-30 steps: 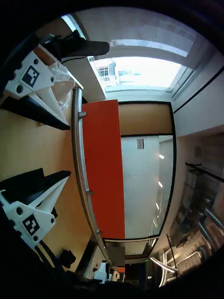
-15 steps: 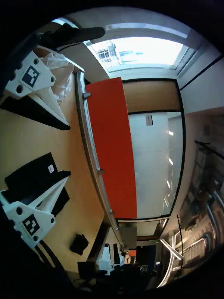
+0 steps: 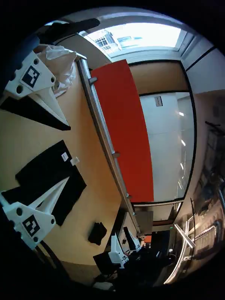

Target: Fold towel

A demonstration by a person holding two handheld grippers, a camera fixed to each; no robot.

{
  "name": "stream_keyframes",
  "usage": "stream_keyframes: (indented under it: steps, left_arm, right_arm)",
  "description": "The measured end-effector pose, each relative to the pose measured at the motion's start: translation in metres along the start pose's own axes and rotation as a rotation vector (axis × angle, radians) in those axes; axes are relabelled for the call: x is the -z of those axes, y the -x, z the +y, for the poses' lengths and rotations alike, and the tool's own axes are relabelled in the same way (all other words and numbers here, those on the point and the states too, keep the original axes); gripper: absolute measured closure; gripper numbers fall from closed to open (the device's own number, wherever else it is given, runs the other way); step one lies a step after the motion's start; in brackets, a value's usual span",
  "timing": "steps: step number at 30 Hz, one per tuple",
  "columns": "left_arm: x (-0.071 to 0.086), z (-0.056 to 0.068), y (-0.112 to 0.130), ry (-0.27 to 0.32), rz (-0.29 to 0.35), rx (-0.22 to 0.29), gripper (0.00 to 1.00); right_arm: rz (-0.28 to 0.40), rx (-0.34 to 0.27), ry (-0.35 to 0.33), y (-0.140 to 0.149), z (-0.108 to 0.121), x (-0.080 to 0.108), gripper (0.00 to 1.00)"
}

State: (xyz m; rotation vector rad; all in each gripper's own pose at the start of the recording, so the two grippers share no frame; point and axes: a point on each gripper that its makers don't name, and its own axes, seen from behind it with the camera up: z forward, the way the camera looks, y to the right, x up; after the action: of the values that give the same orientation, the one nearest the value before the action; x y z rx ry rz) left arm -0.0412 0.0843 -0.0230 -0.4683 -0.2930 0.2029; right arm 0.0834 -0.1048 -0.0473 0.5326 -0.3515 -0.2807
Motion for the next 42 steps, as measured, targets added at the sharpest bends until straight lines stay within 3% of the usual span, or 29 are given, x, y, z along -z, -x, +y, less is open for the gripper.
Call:
stream_keyframes:
  steps: [20, 42]
  left_arm:
    - [-0.02, 0.037, 0.076, 0.069, -0.128, -0.022, 0.2]
    - [-0.038, 0.063, 0.158, 0.13, -0.278, -0.025, 0.2]
  right_arm:
    - [-0.124, -0.007, -0.07, 0.074, -0.031, -0.025, 0.0]
    - [-0.248, -0.001, -0.128, 0.154, -0.056, -0.05, 0.0]
